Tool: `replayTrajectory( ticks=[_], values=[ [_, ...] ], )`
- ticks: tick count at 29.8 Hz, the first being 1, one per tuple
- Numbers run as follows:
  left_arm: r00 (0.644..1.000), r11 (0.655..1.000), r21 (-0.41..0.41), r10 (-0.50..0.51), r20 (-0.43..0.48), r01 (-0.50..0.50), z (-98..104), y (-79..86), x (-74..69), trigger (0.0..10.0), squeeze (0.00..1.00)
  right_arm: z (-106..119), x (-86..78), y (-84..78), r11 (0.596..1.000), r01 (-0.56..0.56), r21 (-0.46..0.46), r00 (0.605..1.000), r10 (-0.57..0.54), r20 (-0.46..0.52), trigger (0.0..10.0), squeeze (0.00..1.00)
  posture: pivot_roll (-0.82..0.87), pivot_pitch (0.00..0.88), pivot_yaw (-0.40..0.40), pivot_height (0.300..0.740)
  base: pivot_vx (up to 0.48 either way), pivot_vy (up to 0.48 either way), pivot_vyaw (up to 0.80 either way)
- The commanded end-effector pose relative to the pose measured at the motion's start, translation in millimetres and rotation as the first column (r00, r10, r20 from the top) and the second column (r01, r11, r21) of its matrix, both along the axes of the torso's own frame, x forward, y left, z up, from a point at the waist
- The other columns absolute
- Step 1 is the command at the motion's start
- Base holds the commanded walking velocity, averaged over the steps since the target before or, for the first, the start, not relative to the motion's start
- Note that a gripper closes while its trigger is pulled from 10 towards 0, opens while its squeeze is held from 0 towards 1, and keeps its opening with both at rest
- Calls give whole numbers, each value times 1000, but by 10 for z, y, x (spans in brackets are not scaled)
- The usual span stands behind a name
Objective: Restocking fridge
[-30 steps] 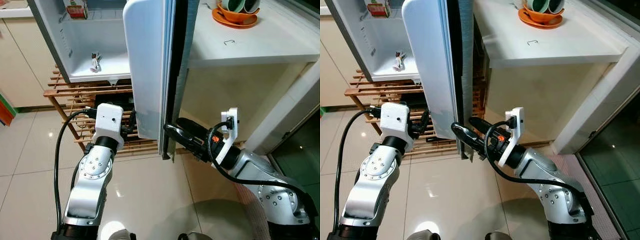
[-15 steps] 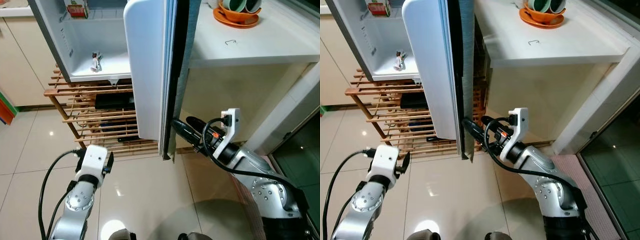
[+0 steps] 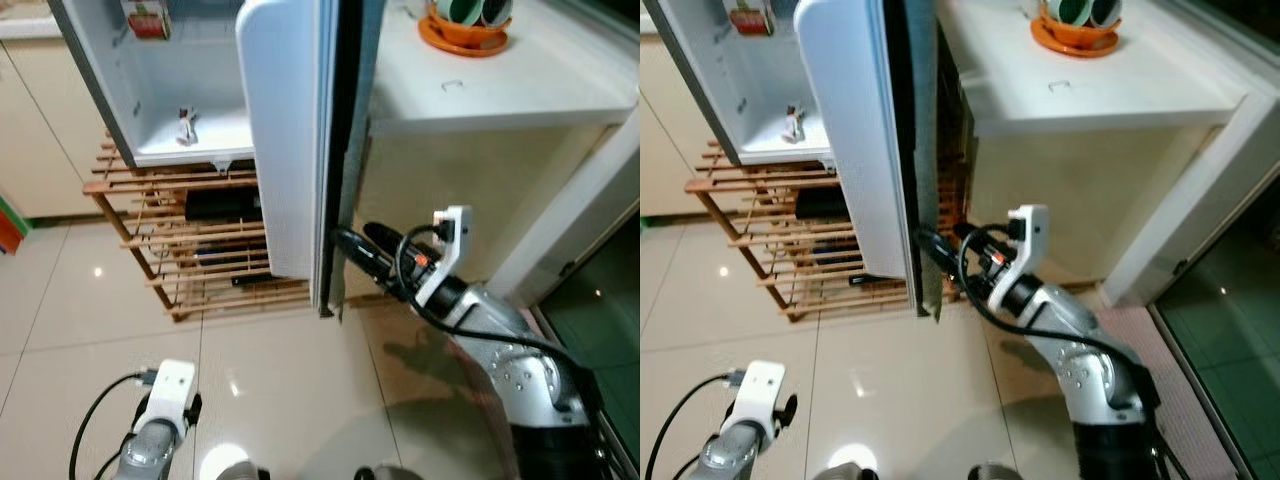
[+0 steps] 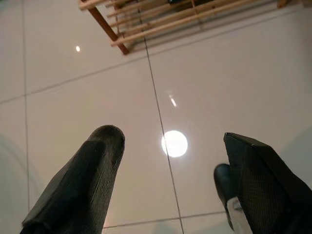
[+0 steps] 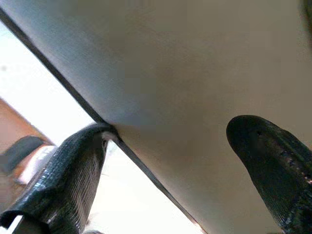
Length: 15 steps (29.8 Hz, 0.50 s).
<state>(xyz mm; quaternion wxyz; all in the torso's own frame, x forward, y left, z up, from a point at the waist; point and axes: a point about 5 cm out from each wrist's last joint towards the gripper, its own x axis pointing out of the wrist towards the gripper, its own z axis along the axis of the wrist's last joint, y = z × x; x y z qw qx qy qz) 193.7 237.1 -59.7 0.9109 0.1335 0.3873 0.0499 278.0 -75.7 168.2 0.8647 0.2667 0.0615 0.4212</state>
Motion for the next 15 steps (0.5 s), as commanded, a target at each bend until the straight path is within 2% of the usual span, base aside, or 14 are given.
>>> replayTrajectory(
  ticks=[1,5,7,10,12,14,15],
  values=[
    [1000,1000,-4,2,14,-2,1,-38,36,10000,0,163,-14,192,997,-76,19,995,74,68,10000,0,-79,61,-31,740,0,0,0],
    [999,1000,-14,-13,35,14,26,-96,120,10000,0,282,5,294,991,-127,38,987,123,103,10000,0,-74,62,-36,740,0,0,0],
    [999,1000,-18,-23,44,24,26,-124,144,10000,0,391,-22,329,974,-215,72,971,205,119,10000,0,-67,64,-43,740,0,0,0],
    [999,999,-26,-18,40,19,1,-77,82,10000,0,449,-80,319,949,-300,98,949,286,134,10000,0,-64,68,-46,740,0,0,0],
    [999,999,-29,-17,41,18,-1,-75,78,10000,0,449,-81,306,949,-300,98,949,286,134,10000,0,-63,69,-47,740,0,0,0],
    [999,999,-28,-15,47,17,2,-76,81,10000,0,384,-17,238,971,-229,61,968,221,122,10000,0,-63,69,-47,740,0,0,0],
    [999,999,-28,-15,47,17,2,-76,81,10000,0,384,-17,238,971,-229,61,968,221,122,10000,0,-63,69,-47,740,0,0,0]
  ],
)
